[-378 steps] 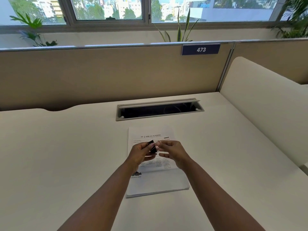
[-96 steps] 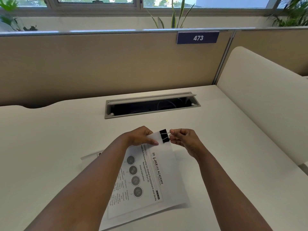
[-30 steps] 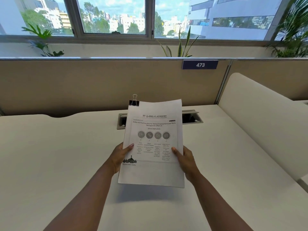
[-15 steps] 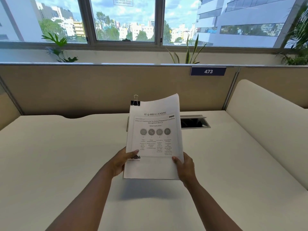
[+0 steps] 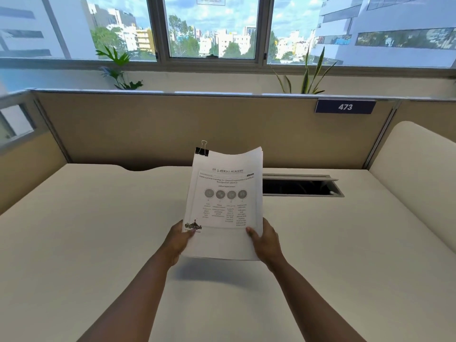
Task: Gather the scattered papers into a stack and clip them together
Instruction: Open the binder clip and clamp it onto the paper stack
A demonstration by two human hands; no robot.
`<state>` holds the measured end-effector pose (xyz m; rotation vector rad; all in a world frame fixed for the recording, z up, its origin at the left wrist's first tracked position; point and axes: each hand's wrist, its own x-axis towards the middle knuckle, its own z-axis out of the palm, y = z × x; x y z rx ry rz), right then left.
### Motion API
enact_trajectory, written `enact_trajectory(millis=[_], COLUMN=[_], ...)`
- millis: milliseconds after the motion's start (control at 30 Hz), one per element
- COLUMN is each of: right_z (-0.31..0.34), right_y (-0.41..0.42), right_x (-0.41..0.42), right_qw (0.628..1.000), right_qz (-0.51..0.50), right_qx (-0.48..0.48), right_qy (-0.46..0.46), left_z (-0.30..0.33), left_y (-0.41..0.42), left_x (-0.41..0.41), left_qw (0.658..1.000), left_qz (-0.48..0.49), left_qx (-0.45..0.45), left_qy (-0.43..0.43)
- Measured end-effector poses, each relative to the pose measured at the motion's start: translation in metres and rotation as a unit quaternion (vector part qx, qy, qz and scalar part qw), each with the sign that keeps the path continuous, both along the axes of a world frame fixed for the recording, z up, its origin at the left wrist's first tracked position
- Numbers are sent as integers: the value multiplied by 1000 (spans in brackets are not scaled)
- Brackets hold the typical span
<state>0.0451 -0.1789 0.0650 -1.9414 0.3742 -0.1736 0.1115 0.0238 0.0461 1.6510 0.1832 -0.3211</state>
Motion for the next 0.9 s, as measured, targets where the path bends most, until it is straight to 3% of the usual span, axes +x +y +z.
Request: enact_trajectory(millis=[167, 300, 667, 900], right_z=[-7, -15, -42, -65], right_y=[22, 36, 64, 66], right_x=[21, 46, 115, 144], right_qw=[993, 991, 994, 990], right_qz=[71, 62, 65, 63], right_qx=[87, 105, 46, 8], right_qy=[45, 55, 75, 127], left_z=[-9, -18, -53, -71], left_y=[39, 65, 88, 90], left_x=[24, 51, 106, 129], left_qw=[998, 995, 979, 973], left_qz=[39, 65, 142, 138], left_qx=[49, 70, 146, 176], left_qy=[-15, -12, 18, 57])
